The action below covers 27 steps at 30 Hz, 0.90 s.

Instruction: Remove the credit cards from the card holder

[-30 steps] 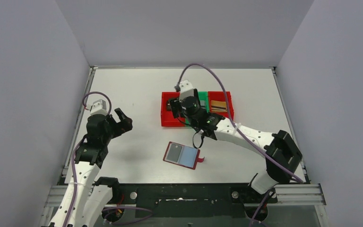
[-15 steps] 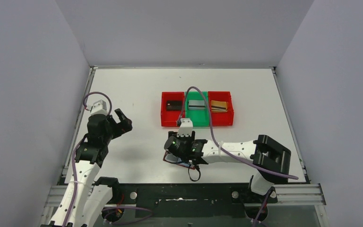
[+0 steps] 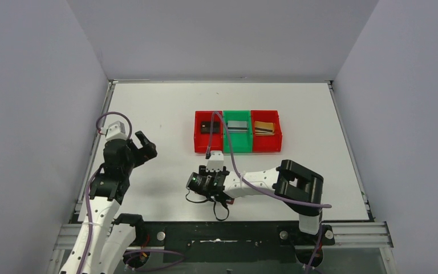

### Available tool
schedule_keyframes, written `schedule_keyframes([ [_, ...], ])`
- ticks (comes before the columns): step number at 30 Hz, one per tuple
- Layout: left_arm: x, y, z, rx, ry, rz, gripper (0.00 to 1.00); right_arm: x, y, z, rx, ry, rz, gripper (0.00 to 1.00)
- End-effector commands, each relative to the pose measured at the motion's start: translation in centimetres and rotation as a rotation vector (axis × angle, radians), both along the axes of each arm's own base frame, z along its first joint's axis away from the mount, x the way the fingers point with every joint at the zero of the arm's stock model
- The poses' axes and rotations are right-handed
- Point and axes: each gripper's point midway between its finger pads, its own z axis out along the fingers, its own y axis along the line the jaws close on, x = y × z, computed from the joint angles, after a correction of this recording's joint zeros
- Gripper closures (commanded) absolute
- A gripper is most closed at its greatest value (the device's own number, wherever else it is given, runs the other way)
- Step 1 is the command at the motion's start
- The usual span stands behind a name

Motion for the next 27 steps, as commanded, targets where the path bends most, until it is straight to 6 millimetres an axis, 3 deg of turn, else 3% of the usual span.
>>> schedule_keyframes([
  [1,0.5,0.8,1.5,0.013,-0.050,0.034,0.05,-0.3,0.5,-0.9,-0.015,0.033,-0.016,0.59],
  [8,0.8,1.4,0.2,0.038,-0.005,0.060,0.05,-2.1,0.0,-2.3,-0.045,0.136,-0.025,0.85],
  [15,1.3,-0.3,-2.3,0.039,0.105,0.009,0.05,-2.9,2.2,1.8,0.061,0.150,0.068,0.92],
  [19,1.5,-2.7,-0.9,0.010,0.069,-0.110,0.05,-2.6,3.3,2.9,0.142,0.112,0.126,0.94],
  [25,1.2,-4.8,0.2,-0.017,0.008,-0.216,0.04,-2.0,3.8,2.8,0.250,0.097,0.122,0.95],
  [27,0.8,-6.3,-0.7,-0.065,0.027,-0.288,0.05,-1.8,4.3,3.5,0.287,0.090,0.138,0.95],
])
